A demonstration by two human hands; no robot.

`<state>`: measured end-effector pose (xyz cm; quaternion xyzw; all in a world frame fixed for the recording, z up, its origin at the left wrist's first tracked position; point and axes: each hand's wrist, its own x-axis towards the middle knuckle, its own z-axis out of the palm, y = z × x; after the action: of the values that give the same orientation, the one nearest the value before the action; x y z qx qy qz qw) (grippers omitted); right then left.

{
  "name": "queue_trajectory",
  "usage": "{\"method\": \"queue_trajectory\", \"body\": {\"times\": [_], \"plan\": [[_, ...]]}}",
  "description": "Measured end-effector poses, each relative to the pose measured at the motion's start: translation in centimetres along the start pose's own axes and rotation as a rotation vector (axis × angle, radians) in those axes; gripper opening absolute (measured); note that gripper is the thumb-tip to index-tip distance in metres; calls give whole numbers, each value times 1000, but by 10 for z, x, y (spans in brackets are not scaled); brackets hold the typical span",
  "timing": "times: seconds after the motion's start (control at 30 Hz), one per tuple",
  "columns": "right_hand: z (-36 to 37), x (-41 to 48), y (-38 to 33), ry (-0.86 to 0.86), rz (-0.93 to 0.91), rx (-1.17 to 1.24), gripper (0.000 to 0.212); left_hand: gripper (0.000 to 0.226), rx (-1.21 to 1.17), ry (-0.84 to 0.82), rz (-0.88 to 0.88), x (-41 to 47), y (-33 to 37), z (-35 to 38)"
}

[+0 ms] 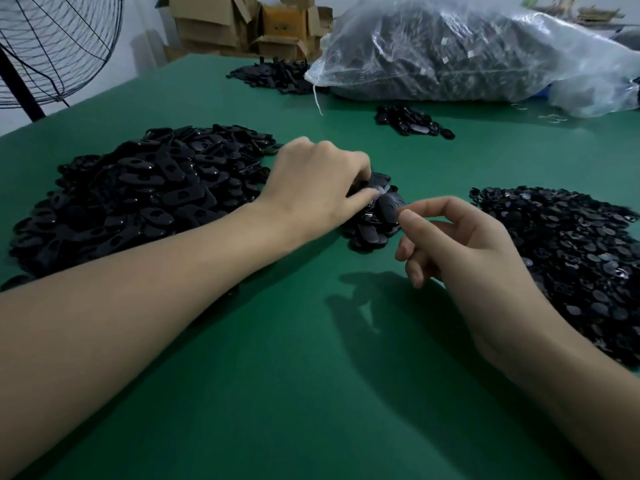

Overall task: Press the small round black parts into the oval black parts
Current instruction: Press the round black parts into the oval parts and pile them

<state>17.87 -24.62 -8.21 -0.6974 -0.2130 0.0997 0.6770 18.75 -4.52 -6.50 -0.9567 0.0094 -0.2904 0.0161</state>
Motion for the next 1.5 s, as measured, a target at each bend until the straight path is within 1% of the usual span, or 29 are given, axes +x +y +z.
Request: {"method": "queue_trajectory", "body": {"times": [0.07, 0.13, 0.17, 0.2, 0.27, 0.33, 0.37, 0.43, 0.5, 0.53, 0.6, 0.7, 0.73, 0.8, 0.87, 0.9, 0.97, 1.03, 1.1, 1.2, 1.27, 1.3, 1.37, 1.43, 1.5], "plan": [[-1, 0, 0, -3, -7, -6, 11, 40, -43, 49, -28, 5, -5, 3], [-2, -1, 1, -9, -16, -20, 12, 33, -127, 105, -163, 17, -17, 3], [-2, -1, 1, -12, -21, -29, 12, 29, -126, 83, -236, 24, -27, 5], [-1, -1, 2, -14, -24, -39, 12, 26, -89, 14, -295, 31, -39, 9], [-1, 0, 3, -14, -28, -59, 11, 25, 42, -210, -393, 43, -60, 19], [-1, 1, 3, -10, -29, -73, 10, 31, 143, -408, -441, 47, -70, 29], [-2, 1, 4, -10, -29, -79, 9, 35, 167, -473, -440, 47, -72, 33], [-3, 2, 4, -11, -22, -90, 8, 38, 182, -542, -434, 45, -75, 39], [-4, 2, 4, -10, -18, -116, 6, 35, 187, -532, -449, 45, -78, 41], [-4, 2, 5, -10, -19, -140, 4, 32, 195, -500, -453, 45, -79, 42], [-4, 3, 5, -14, -30, -200, 3, 30, 211, -397, -423, 46, -79, 42], [-6, 4, 3, 8, -72, -281, 7, 34, 227, -244, -367, 48, -81, 39], [-7, 5, 3, 27, -89, -311, 8, 34, 254, -231, -361, 48, -83, 39], [-12, 7, 1, 78, -122, -389, 9, 32, 290, -318, -383, 49, -88, 42], [-21, 12, 0, 124, -165, -537, 11, 30, 279, -418, -402, 48, -92, 47], [-27, 16, -2, 134, -186, -651, 11, 28, 265, -424, -395, 46, -94, 48], [-39, 21, -3, 152, -209, -936, 13, 24, 238, -367, -360, 45, -96, 49], [-49, 27, -3, 180, -188, -1188, 21, 19, 219, -312, -326, 42, -95, 46], [-51, 30, -1, 190, -129, -1323, 28, 18, 183, -293, -315, 39, -90, 38], [-51, 30, 2, 150, -81, -1436, 35, 21, 126, -233, -283, 35, -75, 18], [-52, 30, 2, 153, -78, -1485, 35, 22, 15, -157, -251, 27, -61, 4], [-54, 31, 2, 162, -74, -1503, 36, 22, -90, -126, -253, 21, -53, -4], [-55, 32, 1, 175, -52, -1531, 40, 18, -407, -104, -288, 3, -35, -21], [-56, 33, 0, 172, -27, -1545, 41, 13, -774, -177, -334, -19, -18, -35], [-56, 33, 0, 170, -17, -1535, 38, 13, -1040, -277, -395, -41, -3, -44]]}}
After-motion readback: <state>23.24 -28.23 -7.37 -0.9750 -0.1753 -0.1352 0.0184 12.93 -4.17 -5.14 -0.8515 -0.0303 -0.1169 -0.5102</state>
